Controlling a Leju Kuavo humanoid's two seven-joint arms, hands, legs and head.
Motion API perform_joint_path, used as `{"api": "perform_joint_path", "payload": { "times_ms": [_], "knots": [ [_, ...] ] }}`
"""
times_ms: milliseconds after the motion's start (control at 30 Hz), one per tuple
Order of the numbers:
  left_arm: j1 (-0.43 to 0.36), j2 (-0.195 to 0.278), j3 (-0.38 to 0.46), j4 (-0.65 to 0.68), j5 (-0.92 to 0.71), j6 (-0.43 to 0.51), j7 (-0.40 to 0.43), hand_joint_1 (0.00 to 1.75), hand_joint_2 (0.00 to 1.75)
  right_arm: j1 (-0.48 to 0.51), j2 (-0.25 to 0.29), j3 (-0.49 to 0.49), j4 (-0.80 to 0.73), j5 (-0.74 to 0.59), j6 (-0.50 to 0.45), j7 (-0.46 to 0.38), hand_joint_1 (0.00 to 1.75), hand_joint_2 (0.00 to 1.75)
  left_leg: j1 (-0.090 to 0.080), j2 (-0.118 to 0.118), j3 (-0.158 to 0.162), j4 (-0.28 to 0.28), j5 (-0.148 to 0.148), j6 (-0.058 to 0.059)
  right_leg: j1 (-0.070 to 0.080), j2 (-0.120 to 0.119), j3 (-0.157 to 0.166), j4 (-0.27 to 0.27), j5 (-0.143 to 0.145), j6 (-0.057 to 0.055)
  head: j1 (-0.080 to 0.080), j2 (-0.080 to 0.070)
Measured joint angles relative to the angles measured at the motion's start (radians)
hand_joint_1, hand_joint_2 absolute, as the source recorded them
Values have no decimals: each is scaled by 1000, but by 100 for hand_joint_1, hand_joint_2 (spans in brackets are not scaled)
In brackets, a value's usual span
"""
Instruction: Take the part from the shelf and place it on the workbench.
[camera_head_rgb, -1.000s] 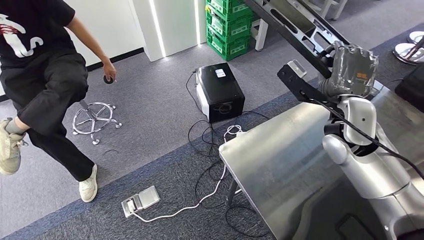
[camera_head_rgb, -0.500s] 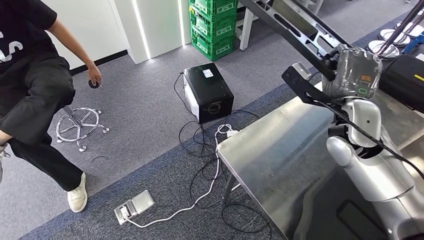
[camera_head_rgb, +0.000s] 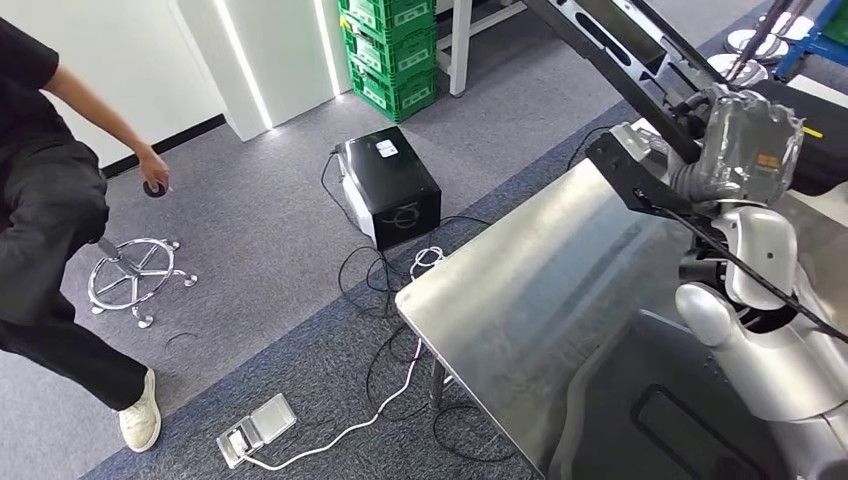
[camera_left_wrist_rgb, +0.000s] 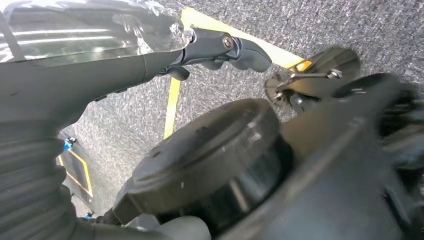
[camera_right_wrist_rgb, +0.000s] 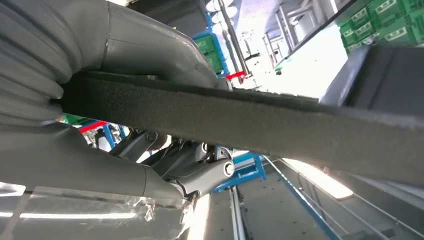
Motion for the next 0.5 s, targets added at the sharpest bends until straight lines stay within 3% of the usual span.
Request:
{"api": "perform_joint_path", "payload": {
  "times_ms": [67,100,133,233,300,400,433,500],
  "knots": [
    [0,0,1,0,5,-1,-2,0,175,5,0,0,-17,9,13,0,175,175,-1,-5,-53,109,-36,-1,2,11,1,1,-1,-3,-9,0],
    [0,0,1,0,8,-1,-4,0,175,6,0,-1,-27,15,25,0,175,175,-1,-6,-61,121,-28,0,3,19,2,2,-1,-4,-11,0],
    [0,0,1,1,11,-1,-5,0,175,6,0,-1,-37,22,40,0,175,175,-1,-6,-47,88,1,2,3,26,3,2,-2,-4,-14,0],
    [2,2,2,2,15,-2,-9,0,175,7,0,-10,-61,41,84,0,175,175,0,-39,33,-110,103,15,4,48,2,6,-3,0,-23,0],
    [4,2,2,4,17,-6,-9,0,175,8,-2,-20,-69,42,99,0,175,175,0,-55,48,-163,118,21,2,59,-6,9,0,10,-21,0],
    [4,2,3,5,20,-12,-9,0,175,14,-12,-32,-74,35,102,0,175,175,0,-40,53,-179,126,36,-3,58,-13,18,-5,28,-18,0],
    [4,2,3,5,20,-13,-9,0,175,15,-16,-36,-76,33,102,0,175,175,1,-33,56,-185,129,41,-3,46,-24,44,-22,33,-14,0],
    [4,3,3,6,20,-13,-9,0,175,17,-21,-41,-77,31,102,-1,175,175,1,-21,59,-190,132,47,-5,18,-74,156,-81,43,-3,0]
  ]
}}
